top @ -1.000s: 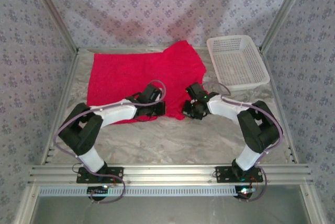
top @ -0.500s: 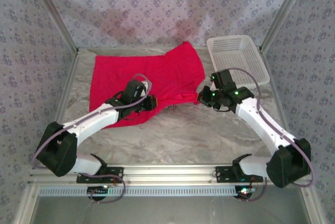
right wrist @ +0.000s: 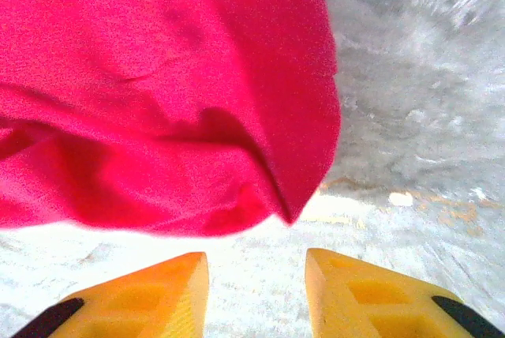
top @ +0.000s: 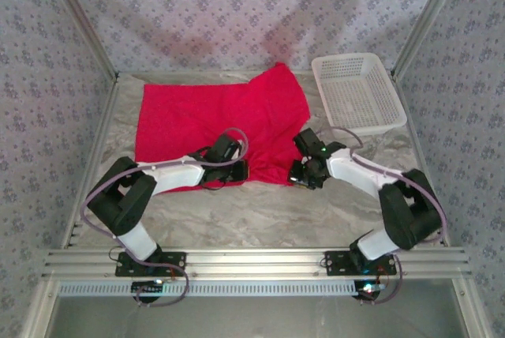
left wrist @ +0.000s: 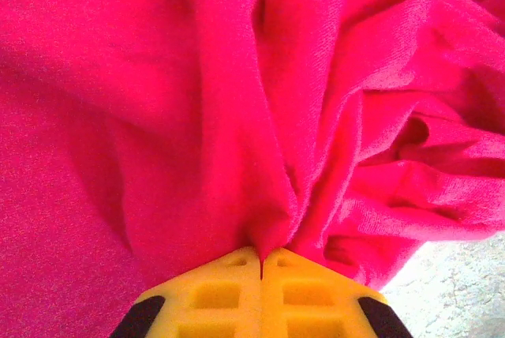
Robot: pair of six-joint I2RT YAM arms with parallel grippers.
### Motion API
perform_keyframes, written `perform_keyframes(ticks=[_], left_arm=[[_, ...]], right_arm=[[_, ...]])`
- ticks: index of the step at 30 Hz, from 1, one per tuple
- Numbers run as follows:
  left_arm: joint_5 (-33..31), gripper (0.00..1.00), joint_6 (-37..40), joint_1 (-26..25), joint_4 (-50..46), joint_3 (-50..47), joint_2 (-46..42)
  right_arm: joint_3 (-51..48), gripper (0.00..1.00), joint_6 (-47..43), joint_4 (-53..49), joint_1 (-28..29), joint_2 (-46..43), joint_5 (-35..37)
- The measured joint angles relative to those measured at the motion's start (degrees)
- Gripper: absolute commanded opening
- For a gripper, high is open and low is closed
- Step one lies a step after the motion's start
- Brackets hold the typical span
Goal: Fold the inside-out t-shirt
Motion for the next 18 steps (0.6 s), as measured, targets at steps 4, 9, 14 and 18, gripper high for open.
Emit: perform_keyframes(ticks=[4,9,14,18], left_arm=[[0.0,0.0,0.0,0.0,0.0,0.0,0.0],[0.0,0.0,0.0,0.0,0.0,0.0,0.0],[-0.3,0.0,0.0,0.0,0.0,0.0,-0.3],[-0.9,0.0,0.0,0.0,-0.1,0.0,-1.1]], right_arm=[[5.0,0.36,-0.7,-1.2,2.9,-4.4,3.1],[11.0,0.42,-2.3,1.0,5.4,2.0,3.2],[14.7,0.43,-4.1,1.6,6.5,12.5,3.1],[16.9,0.31,-5.2,1.2,7.2,16.9,3.6]])
